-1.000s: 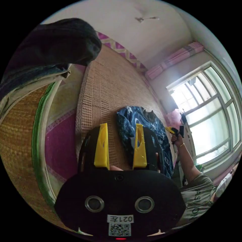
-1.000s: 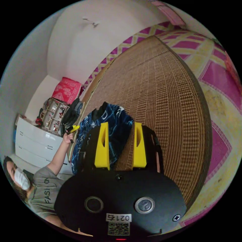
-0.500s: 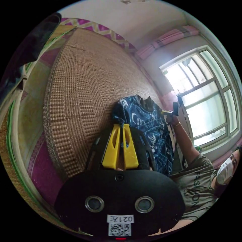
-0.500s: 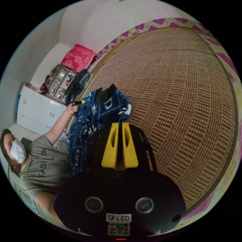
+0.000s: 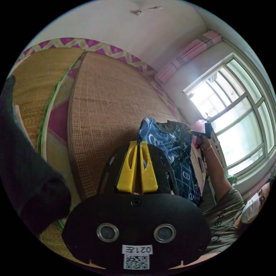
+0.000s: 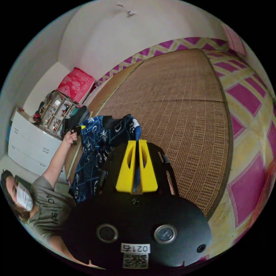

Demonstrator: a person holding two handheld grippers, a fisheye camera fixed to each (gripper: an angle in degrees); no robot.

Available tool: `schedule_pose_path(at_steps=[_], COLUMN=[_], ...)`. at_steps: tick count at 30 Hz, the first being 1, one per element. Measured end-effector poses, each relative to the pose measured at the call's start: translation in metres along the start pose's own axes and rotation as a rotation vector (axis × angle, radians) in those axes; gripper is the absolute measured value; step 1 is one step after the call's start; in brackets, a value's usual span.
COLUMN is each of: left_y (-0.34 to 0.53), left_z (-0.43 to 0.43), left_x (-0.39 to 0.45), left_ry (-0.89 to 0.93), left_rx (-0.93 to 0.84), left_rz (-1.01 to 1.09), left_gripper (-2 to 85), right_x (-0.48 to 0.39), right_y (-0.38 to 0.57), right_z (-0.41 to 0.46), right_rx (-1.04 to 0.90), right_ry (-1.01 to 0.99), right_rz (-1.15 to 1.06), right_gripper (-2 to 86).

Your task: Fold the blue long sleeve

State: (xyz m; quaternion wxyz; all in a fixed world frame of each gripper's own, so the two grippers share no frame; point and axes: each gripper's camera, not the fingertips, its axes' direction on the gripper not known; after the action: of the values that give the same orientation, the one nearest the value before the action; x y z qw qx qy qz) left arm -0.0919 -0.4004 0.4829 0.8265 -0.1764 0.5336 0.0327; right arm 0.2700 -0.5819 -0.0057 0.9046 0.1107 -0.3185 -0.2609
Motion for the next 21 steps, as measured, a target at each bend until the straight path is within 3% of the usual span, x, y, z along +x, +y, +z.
schedule_pose_path(at_steps=[5, 10, 16, 21], left_y=[0.002, 0.041, 0.094, 0.154], left_z=[0.052, 0.041, 0.035, 0.048], left_x=[-0.011, 0.011, 0.081, 0.152], left_ry=[-0.123, -0.141, -0.230, -0.679], left_rx=[-0.037, 0.142, 0.133, 0.195], left_rz=[-0.088, 0.010, 0.133, 0.044], left_gripper=[-0.4, 2.6, 4.7, -0.4], right_x=[0.011, -0.006, -0.190, -0.348], right_y=[-0.007, 0.018, 0.039, 0.067], right_z=[0.056, 0.056, 0.121, 0.221], right_rx=[-0.034, 0.069, -0.004, -0.055], right_ry=[0.179, 0.340, 0.203, 0.190], right_rz=[0.100, 0.100, -0.463, -0.705], right_gripper=[4.0, 12.3, 10.5, 11.0])
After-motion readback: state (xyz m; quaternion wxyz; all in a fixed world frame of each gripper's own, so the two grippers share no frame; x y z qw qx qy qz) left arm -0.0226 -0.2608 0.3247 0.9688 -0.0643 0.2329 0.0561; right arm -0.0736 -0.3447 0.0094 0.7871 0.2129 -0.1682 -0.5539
